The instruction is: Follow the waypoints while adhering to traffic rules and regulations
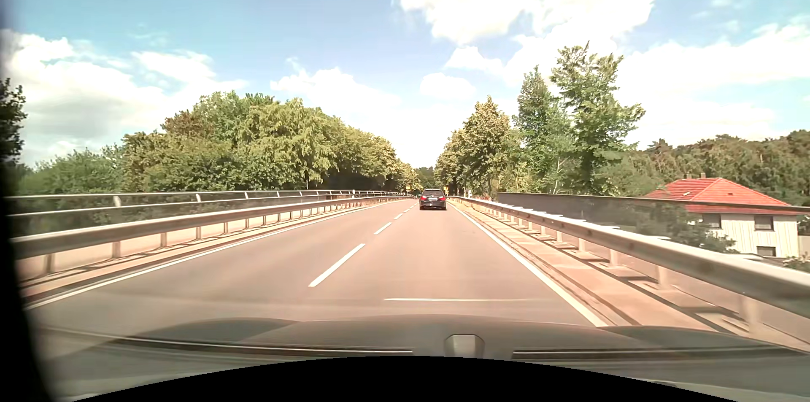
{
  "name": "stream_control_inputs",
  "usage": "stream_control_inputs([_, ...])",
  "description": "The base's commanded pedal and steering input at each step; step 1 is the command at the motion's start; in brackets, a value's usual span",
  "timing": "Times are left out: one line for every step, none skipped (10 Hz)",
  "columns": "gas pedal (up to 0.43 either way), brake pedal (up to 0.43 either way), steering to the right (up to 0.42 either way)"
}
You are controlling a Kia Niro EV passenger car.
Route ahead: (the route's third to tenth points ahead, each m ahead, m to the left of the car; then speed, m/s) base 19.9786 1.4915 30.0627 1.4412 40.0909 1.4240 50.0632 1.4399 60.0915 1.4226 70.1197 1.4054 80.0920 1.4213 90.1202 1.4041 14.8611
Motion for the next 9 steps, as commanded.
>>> stream_control_inputs([0.15,0.006,0.003])
stream_control_inputs([0.15,0.006,0.003])
stream_control_inputs([0.15,0.006,0.003])
stream_control_inputs([0.15,0.006,0.004])
stream_control_inputs([0.15,0.006,0.005])
stream_control_inputs([0.15,0.006,0.005])
stream_control_inputs([0.15,0.006,0.005])
stream_control_inputs([0.138,0.006,0.005])
stream_control_inputs([0.138,0.006,0.005])
